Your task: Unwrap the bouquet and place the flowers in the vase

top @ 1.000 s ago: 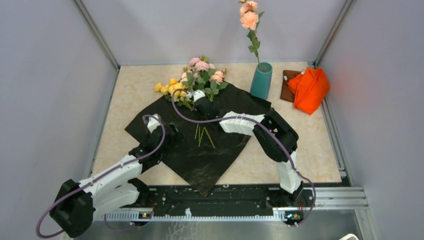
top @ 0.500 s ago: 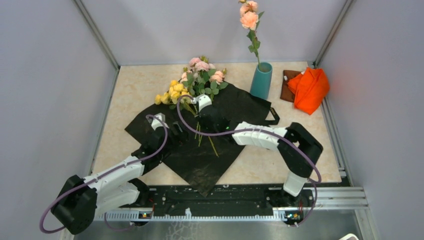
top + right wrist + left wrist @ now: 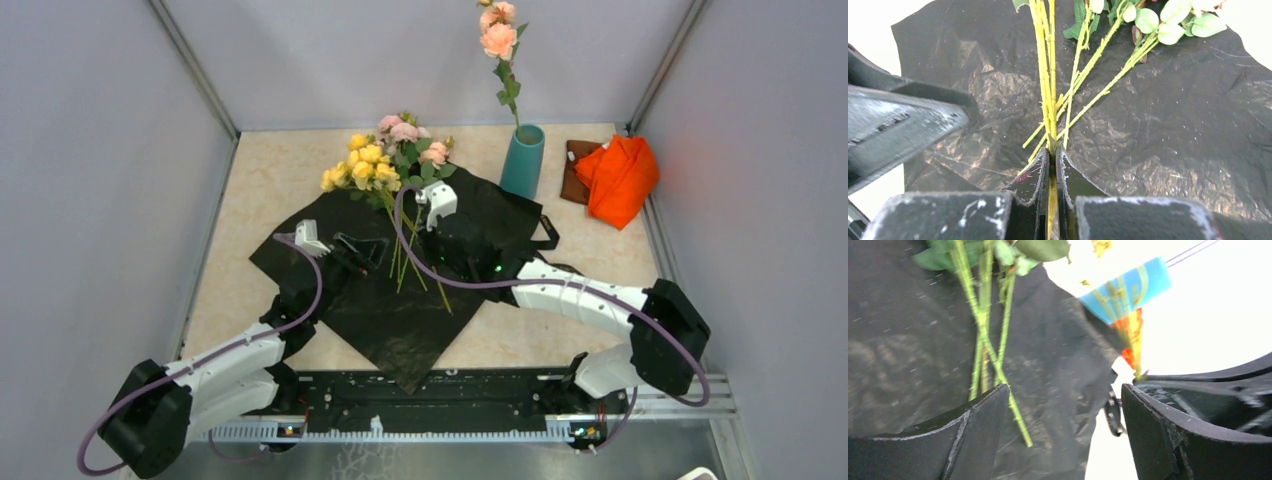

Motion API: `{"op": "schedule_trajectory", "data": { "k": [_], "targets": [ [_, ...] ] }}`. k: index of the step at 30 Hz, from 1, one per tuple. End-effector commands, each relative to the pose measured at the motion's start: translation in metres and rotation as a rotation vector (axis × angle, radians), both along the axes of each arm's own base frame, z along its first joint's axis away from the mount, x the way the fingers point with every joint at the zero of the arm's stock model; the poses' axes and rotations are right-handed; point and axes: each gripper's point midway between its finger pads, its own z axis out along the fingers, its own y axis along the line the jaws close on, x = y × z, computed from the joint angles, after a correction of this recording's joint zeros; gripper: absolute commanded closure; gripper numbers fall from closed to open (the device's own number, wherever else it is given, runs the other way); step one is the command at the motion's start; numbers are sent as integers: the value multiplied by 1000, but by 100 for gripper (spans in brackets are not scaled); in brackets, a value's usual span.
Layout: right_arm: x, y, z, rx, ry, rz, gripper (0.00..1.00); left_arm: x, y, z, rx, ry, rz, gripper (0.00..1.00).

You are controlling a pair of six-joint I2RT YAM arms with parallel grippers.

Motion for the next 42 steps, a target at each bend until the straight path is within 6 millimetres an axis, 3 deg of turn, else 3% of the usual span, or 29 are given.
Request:
{"op": "schedule_trajectory", "data": {
  "k": [1, 5, 10, 13, 16, 19, 24, 33, 38, 42],
  "targets": [
    [-7, -9, 36, 101, -53, -10, 100, -6, -21, 79, -216, -202, -115, 11],
    [-15, -13, 40, 126, -51, -1, 100, -6, -38, 98, -262, -234, -192, 11],
    [-23, -7, 37, 111, -51, 7, 100, -4, -66, 102, -323, -230, -311, 14],
    [-27, -5, 36, 105, -49, 15, 100, -1, -75, 100, -358, -224, -343, 22],
    [-29, -5, 35, 99, -47, 14, 100, 2, -78, 96, -366, -215, -345, 40],
    [-29, -8, 33, 86, -48, 1, 100, 6, -74, 94, -352, -209, -312, 70],
    [-31, -9, 31, 92, -42, 5, 100, 13, -64, 100, -271, -223, -244, 100],
    [-36, -5, 29, 97, -29, 35, 100, 7, -75, 115, -209, -294, -324, 100],
    [-33, -11, 44, 80, -64, 18, 65, 6, -92, 109, -78, -290, -421, 100],
    [-31, -12, 53, 58, -80, 19, 57, 1, -99, 103, 15, -315, -487, 100]
  ]
}}
